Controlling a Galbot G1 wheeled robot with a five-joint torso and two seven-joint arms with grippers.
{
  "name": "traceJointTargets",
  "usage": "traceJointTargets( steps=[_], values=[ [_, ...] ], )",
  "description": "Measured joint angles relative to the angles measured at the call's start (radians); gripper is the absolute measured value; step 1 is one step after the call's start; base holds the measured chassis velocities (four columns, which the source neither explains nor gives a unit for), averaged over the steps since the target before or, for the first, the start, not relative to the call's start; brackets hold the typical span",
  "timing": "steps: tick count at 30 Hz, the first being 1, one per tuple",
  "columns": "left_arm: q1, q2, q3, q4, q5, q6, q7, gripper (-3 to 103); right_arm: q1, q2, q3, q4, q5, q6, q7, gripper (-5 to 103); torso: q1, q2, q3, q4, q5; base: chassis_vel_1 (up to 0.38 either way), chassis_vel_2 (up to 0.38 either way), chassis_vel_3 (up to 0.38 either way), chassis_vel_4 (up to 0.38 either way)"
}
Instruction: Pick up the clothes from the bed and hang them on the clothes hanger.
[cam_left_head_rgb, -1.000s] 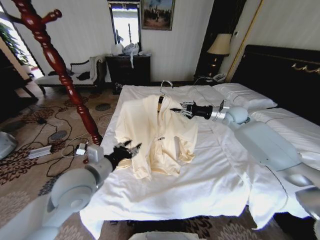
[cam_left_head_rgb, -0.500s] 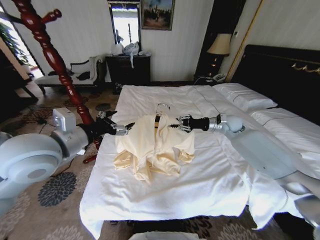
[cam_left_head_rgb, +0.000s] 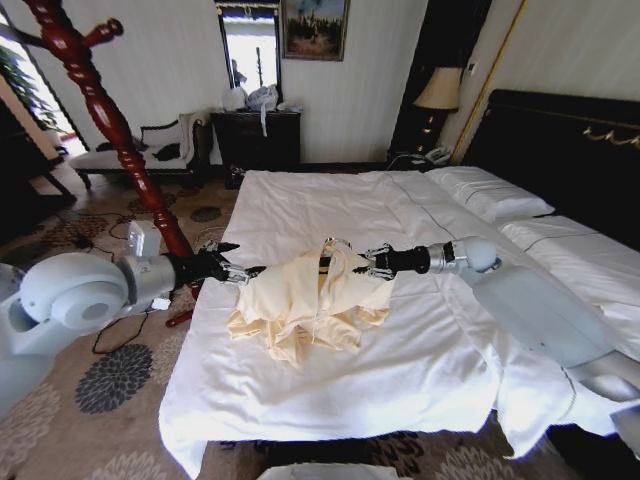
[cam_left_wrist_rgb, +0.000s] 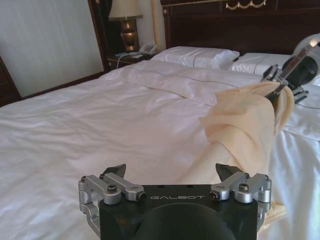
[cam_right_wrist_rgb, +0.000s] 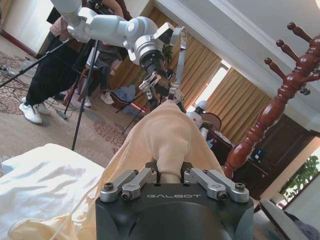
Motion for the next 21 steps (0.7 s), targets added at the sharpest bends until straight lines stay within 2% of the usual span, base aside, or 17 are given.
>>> traceJointTargets(
  steps=[7,13,16,18,19,20,21],
  values=[
    [0.025,0.065,0.038,-0.035,0.068,-0.010,0.049,100,0.078,0.080,-0.052,-0.005,0.000,-0.004,-0.011,18,0.000,0.000,0.000,0.0004,-0.0003,0.000,0.000,0.000,0.000],
    [0.029,0.084,0.042,-0.035,0.077,-0.013,0.052,101,0.096,0.096,-0.066,0.005,-0.003,-0.005,-0.014,18,0.000,0.000,0.000,0.0003,-0.0003,0.000,0.000,0.000,0.000],
    [0.034,0.082,0.044,-0.031,0.078,-0.013,0.055,93,0.093,0.091,-0.066,0.010,-0.010,-0.005,-0.015,18,0.000,0.000,0.000,-0.0001,-0.0001,0.000,0.000,0.000,0.000],
    [0.036,0.081,0.045,-0.032,0.078,-0.013,0.058,93,0.092,0.089,-0.065,0.011,-0.015,-0.005,-0.015,18,0.000,0.000,0.000,-0.0001,-0.0001,0.000,0.000,0.000,0.000],
    [0.037,0.080,0.046,-0.033,0.078,-0.013,0.064,82,0.092,0.085,-0.063,0.014,-0.019,-0.004,-0.015,18,0.000,0.000,0.000,-0.0001,-0.0001,0.000,0.000,0.000,0.000],
    [0.038,0.079,0.047,-0.034,0.078,-0.013,0.070,82,0.093,0.083,-0.063,0.016,-0.023,-0.003,-0.015,18,0.000,0.000,0.000,-0.0001,-0.0002,0.000,0.000,0.000,0.000],
    [0.039,0.078,0.047,-0.038,0.078,-0.013,0.076,76,0.094,0.082,-0.063,0.018,-0.029,-0.002,-0.015,18,0.000,0.000,0.000,-0.0001,-0.0001,0.000,0.000,0.000,0.000]
  ],
)
